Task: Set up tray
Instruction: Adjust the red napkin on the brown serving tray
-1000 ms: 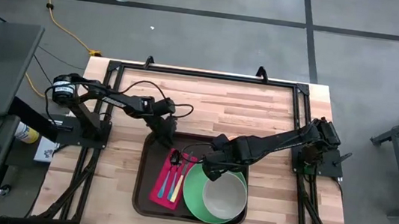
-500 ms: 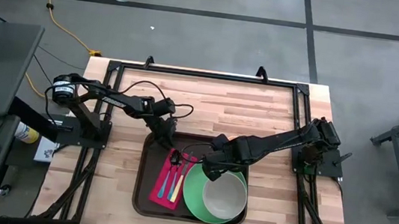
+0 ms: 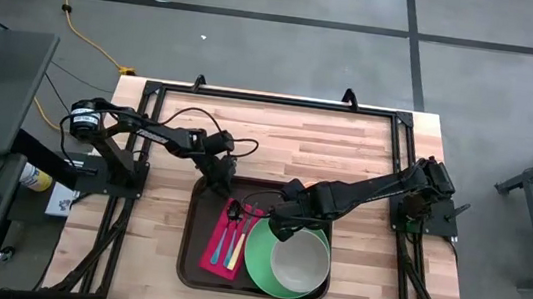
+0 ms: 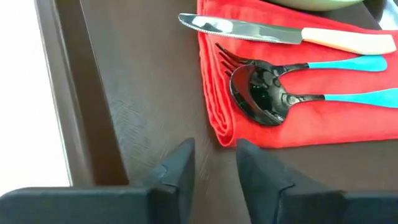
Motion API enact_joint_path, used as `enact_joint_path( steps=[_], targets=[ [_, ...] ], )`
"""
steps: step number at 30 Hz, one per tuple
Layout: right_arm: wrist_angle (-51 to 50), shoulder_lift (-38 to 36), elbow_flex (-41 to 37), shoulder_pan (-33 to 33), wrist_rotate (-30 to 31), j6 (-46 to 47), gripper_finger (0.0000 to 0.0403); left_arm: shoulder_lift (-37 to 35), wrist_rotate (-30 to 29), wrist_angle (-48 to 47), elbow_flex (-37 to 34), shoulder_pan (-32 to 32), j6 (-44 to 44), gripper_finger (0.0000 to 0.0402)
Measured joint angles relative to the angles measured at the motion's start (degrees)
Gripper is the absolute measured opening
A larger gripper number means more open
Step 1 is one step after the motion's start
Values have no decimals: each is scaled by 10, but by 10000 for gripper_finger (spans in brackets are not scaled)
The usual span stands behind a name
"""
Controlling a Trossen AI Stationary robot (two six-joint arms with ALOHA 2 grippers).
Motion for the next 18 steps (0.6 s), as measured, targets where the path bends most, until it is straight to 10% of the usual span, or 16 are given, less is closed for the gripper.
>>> enact_joint_path(
  steps=[18],
  targets=[
    [3,0,0,0,0,0,0,3,13,4,0,0,2,256]
  ],
)
